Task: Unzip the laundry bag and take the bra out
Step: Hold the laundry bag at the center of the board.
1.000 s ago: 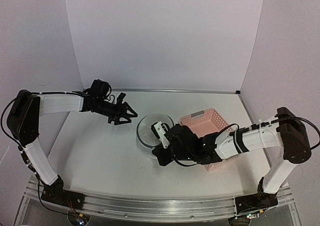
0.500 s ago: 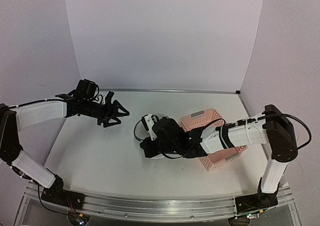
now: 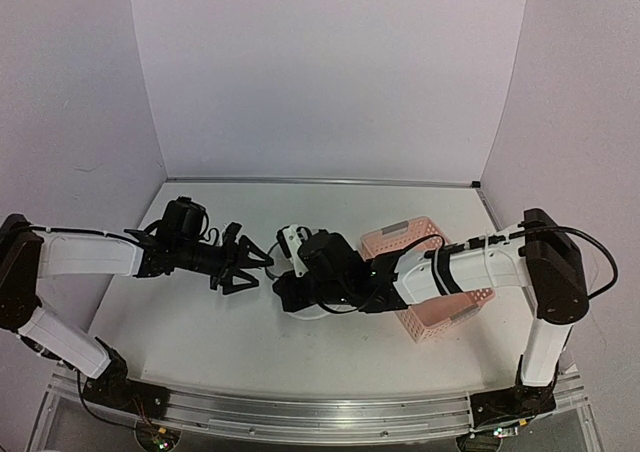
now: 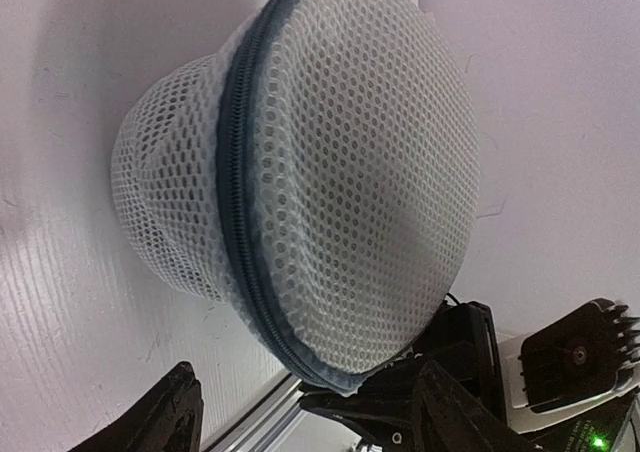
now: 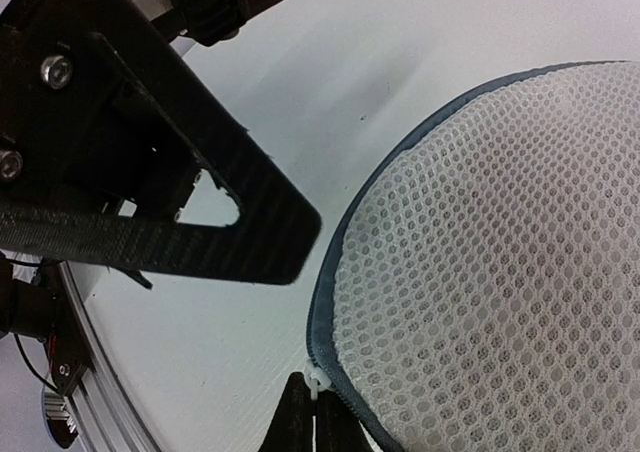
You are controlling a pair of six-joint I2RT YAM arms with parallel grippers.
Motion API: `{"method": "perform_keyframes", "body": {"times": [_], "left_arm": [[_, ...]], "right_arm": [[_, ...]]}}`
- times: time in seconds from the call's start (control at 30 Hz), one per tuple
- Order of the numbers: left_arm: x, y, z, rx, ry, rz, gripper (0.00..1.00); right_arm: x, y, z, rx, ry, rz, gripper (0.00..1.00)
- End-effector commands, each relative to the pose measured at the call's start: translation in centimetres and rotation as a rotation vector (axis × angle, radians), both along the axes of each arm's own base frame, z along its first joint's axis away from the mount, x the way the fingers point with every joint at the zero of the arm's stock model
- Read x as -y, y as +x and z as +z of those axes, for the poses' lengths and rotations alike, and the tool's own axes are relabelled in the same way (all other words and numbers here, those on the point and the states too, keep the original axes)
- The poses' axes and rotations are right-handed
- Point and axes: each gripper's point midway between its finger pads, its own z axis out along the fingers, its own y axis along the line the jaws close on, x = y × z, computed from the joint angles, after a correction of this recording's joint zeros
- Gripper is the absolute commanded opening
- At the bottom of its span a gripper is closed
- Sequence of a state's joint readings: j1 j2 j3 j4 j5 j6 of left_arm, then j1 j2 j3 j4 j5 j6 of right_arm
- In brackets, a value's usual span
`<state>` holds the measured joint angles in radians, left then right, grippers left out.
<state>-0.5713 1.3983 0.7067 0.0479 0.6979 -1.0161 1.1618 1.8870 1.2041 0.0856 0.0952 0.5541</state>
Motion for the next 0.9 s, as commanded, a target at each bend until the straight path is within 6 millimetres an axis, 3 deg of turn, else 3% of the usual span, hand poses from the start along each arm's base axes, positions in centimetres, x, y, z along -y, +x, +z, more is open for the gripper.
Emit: {"method": "perform_keyframes", "body": {"times": [0.0, 0.33, 0.47, 0.6, 0.87], "left_arm": [[2.5, 1.1, 2.4, 0.053, -0.091, -0.019, 0.72], [3.6, 1.7, 1.1, 0.013, -0.088, 0.007, 0.67], [3.6, 2.1, 1.1, 0.011, -0.093, 0.029, 0.60], [3.8, 2.4, 0.6, 0.000, -0.089, 0.034, 0.46], [4.1, 2.7, 0.2, -0.011, -0.095, 0.027, 0.05]], "right_arm": [[-0.9, 0.0, 1.8, 0.013, 0.052, 0.012, 0.00], [-0.2, -0.2, 1.8, 0.022, 0.048, 0.014, 0.00], [-0.1, -0.4, 1.9, 0.025, 0.053, 0.023, 0.00], [0.3, -0.6, 1.8, 0.027, 0.052, 0.028, 0.00], [1.1, -1.0, 1.6, 0.029, 0.046, 0.030, 0.00]]}}
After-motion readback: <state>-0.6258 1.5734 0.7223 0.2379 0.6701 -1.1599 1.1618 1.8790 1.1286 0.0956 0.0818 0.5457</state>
